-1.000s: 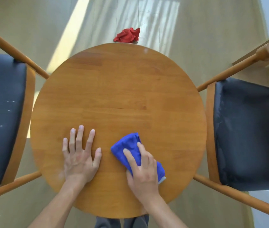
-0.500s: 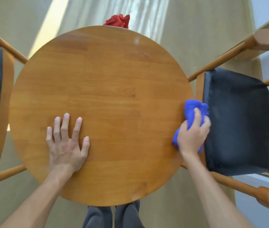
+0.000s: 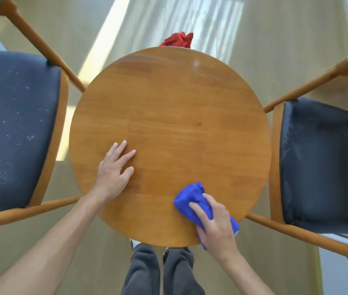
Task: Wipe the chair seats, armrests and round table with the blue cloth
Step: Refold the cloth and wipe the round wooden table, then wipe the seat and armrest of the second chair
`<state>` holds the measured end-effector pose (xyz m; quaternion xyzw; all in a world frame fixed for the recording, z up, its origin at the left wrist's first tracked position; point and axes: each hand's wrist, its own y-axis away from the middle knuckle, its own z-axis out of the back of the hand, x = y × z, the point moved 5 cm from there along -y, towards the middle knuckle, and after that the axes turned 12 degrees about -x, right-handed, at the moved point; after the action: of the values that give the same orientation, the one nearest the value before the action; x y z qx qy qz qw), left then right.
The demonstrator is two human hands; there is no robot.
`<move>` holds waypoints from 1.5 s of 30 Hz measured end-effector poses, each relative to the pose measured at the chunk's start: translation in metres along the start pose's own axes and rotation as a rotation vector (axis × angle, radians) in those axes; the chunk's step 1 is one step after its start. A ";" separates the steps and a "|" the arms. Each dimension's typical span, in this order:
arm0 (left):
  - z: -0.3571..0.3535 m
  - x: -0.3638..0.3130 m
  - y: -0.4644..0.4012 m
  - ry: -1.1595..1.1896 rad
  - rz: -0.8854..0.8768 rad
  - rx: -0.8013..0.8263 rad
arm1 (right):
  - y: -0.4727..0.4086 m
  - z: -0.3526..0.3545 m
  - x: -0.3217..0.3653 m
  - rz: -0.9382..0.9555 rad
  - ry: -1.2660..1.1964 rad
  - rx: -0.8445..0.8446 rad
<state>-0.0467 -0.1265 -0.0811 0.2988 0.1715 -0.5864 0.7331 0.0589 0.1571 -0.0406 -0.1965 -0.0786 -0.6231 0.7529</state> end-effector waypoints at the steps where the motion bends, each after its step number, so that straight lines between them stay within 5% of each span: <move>1: -0.003 -0.001 0.006 -0.026 -0.002 0.010 | -0.007 0.005 -0.018 -0.220 0.022 -0.027; 4: -0.009 -0.009 0.032 -0.040 0.011 0.027 | -0.023 0.004 -0.016 -0.621 0.106 -0.163; 7: -0.012 -0.024 0.064 -0.021 0.043 0.064 | -0.024 -0.013 0.031 -0.524 0.074 -0.020; 10: 0.000 -0.045 0.082 0.099 0.200 0.098 | -0.014 -0.015 0.060 -0.484 -0.223 0.235; 13: 0.031 -0.079 0.095 0.398 0.366 0.251 | -0.022 0.020 0.083 -0.484 -0.516 0.246; 17: 0.100 -0.149 0.109 0.609 0.180 0.228 | -0.051 0.094 0.115 -0.446 -0.756 0.082; 23: 0.207 -0.244 0.134 0.625 -0.153 0.044 | -0.097 0.220 0.146 -0.298 -0.922 0.084; 29: 0.268 -0.302 0.158 0.557 -0.343 -0.051 | -0.133 0.319 0.157 0.014 -0.701 -0.139; 37: 0.303 -0.337 0.157 0.514 -0.409 -0.208 | -0.158 0.377 0.157 0.228 -0.557 -0.293; 45: 0.309 -0.341 0.150 0.260 -0.492 -0.276 | -0.173 0.399 0.158 0.259 -0.574 -0.239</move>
<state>-0.0198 -0.0454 0.3951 0.2187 0.4090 -0.6741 0.5748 -0.0251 0.1456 0.4139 -0.4591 -0.1881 -0.4465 0.7446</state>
